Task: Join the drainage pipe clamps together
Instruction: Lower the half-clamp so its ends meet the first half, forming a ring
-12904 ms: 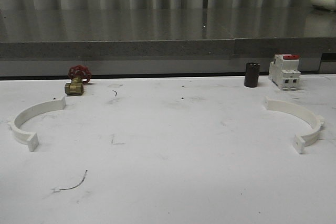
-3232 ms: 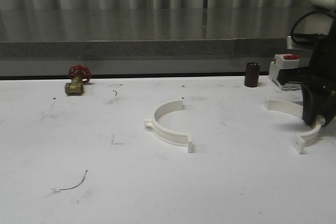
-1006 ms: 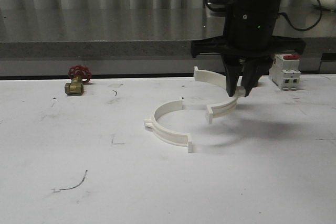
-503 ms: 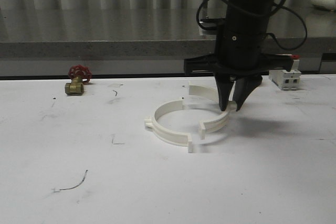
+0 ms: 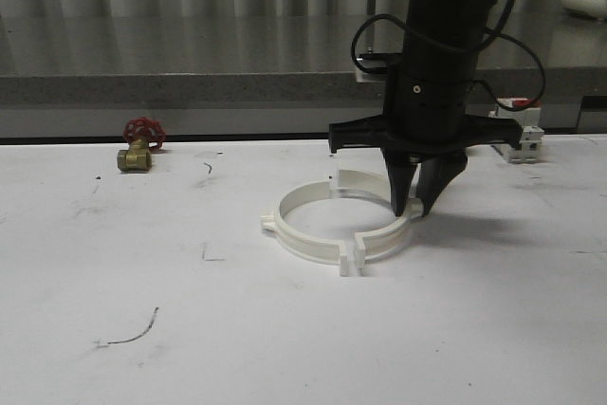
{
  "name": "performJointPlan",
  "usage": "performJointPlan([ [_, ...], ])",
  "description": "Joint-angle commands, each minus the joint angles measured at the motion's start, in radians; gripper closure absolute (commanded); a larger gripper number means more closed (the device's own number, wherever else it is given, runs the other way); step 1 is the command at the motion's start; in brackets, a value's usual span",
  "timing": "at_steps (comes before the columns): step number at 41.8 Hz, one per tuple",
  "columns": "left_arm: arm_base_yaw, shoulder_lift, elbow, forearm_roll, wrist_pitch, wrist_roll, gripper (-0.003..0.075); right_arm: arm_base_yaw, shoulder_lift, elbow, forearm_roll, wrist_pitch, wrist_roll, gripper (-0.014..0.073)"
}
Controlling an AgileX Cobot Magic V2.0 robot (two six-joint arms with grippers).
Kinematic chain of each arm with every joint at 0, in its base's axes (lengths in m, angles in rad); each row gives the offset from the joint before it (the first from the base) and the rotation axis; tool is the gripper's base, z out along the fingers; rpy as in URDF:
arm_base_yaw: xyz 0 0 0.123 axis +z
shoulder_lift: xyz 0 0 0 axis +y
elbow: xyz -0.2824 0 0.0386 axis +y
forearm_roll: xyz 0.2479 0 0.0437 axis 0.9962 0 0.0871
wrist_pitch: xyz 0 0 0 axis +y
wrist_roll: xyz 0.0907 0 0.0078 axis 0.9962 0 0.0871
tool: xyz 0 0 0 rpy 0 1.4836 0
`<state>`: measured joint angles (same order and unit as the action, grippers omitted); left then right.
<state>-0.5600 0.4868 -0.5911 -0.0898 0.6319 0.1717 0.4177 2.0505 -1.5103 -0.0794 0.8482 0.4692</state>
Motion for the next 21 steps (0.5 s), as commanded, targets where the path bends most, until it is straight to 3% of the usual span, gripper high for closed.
performJointPlan([
  [1, 0.000, 0.002, -0.027, -0.012, -0.075, -0.003, 0.0741, 0.001, -0.053, -0.032, -0.002, -0.021, -0.002, 0.0511],
  [21, 0.000, 0.002, -0.027, -0.012, -0.075, -0.003, 0.0741, 0.003, -0.042, -0.032, 0.016, -0.024, -0.002, 0.0511],
])
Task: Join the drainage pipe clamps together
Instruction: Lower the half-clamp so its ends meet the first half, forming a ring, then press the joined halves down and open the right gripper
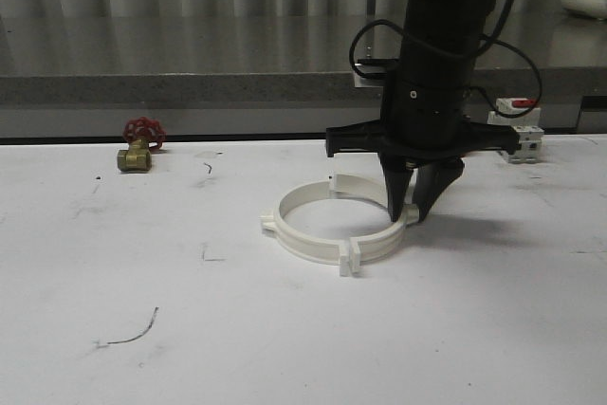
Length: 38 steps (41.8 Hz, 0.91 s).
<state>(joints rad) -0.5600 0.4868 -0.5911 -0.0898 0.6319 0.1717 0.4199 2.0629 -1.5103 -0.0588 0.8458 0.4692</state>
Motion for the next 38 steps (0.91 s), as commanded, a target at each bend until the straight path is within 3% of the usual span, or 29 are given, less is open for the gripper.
performJointPlan([
  [1, 0.000, 0.002, -0.027, -0.012, -0.075, -0.003, 0.0741, 0.000, -0.054, -0.032, -0.003, -0.022, -0.002, 0.0511],
  [38, 0.000, 0.002, -0.027, -0.012, -0.075, -0.003, 0.0741, 0.005, -0.042, -0.032, 0.011, -0.050, -0.002, 0.0511],
])
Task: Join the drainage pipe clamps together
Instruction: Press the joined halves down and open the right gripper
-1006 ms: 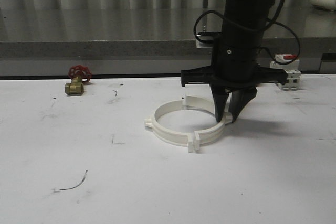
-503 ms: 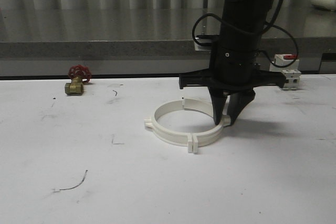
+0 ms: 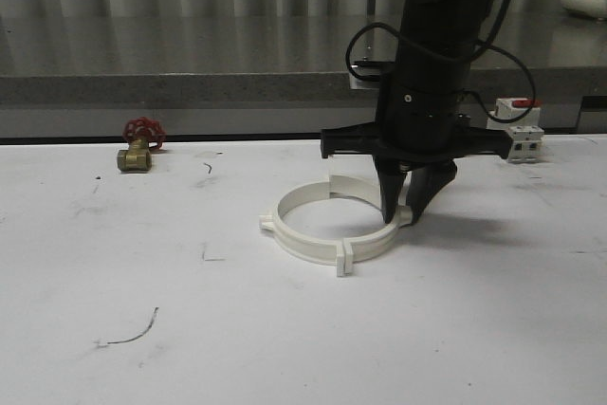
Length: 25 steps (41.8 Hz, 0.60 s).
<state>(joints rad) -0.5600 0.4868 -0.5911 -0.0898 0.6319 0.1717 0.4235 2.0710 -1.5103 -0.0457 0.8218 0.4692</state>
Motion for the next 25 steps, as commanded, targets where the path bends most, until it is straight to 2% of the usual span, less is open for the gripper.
performJointPlan([
  [1, 0.000, 0.002, -0.027, -0.012, -0.075, -0.003, 0.0741, 0.002, -0.050, -0.032, -0.002, -0.025, -0.002, 0.0511],
  [25, 0.000, 0.002, -0.027, -0.012, -0.075, -0.003, 0.0741, 0.002, -0.050, -0.032, -0.003, -0.018, -0.002, 0.0510],
])
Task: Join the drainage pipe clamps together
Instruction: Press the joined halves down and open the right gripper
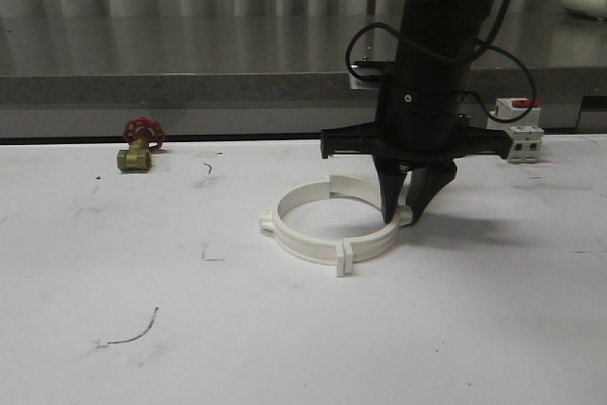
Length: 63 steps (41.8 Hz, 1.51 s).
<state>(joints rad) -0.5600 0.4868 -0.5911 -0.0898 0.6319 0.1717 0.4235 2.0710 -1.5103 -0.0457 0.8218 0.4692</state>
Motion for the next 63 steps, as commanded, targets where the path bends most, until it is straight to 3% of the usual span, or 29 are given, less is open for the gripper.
performJointPlan([
  [1, 0.000, 0.002, -0.027, -0.012, -0.075, -0.003, 0.0741, 0.002, -0.050, -0.032, -0.003, -0.018, -0.002, 0.0510],
  [12, 0.000, 0.002, -0.027, -0.012, -0.075, -0.003, 0.0741, 0.002, -0.050, -0.032, -0.003, -0.018, -0.002, 0.0504],
  [20, 0.000, 0.002, -0.027, -0.012, -0.075, -0.003, 0.0741, 0.002, -0.050, -0.032, -0.003, -0.019, -0.002, 0.0389],
  [31, 0.000, 0.002, -0.027, -0.012, -0.075, -0.003, 0.0741, 0.002, -0.050, -0.032, -0.003, -0.021, -0.002, 0.0372],
  [52, 0.000, 0.002, -0.027, -0.012, -0.075, -0.003, 0.0741, 0.002, -0.056, -0.032, -0.003, -0.029, -0.002, 0.0245],
  [60, 0.000, 0.002, -0.027, -0.012, -0.075, -0.003, 0.0741, 0.002, -0.144, -0.032, -0.019, -0.017, -0.004, 0.0247],
  [63, 0.000, 0.002, -0.027, -0.012, -0.075, -0.003, 0.0741, 0.002, -0.203, -0.032, -0.018, -0.009, -0.070, 0.0247],
])
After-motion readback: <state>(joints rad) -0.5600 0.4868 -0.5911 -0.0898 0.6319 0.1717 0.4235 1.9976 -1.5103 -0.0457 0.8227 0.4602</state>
